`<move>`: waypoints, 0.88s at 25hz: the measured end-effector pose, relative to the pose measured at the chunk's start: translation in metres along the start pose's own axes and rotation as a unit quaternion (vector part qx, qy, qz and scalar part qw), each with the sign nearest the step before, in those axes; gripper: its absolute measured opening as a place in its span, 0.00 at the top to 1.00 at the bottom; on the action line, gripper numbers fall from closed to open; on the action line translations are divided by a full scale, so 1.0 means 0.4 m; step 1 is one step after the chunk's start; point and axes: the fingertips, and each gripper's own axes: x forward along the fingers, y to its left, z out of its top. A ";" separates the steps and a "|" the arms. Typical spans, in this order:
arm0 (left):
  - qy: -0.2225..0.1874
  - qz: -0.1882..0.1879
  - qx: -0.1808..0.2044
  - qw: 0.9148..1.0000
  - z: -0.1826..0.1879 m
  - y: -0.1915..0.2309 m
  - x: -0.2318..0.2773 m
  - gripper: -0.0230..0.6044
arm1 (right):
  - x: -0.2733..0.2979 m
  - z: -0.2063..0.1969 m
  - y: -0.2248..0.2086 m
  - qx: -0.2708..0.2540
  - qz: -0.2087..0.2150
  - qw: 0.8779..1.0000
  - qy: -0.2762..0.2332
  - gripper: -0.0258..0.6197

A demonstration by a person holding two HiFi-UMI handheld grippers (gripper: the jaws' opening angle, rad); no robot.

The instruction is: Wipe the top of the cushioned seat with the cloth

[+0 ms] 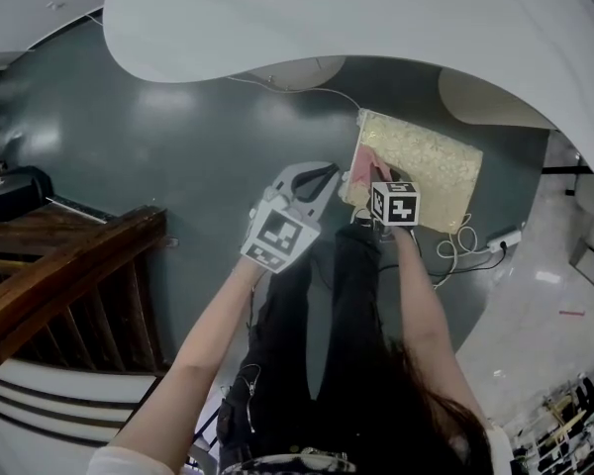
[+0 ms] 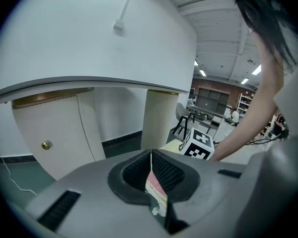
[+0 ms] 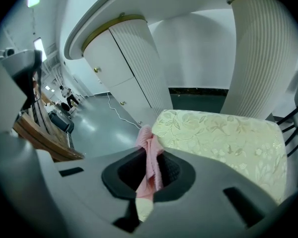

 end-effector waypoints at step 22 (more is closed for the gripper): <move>0.011 -0.068 0.029 0.997 0.039 -0.271 0.162 0.95 | -0.287 -0.200 -0.521 0.062 -0.132 0.989 0.013 0.94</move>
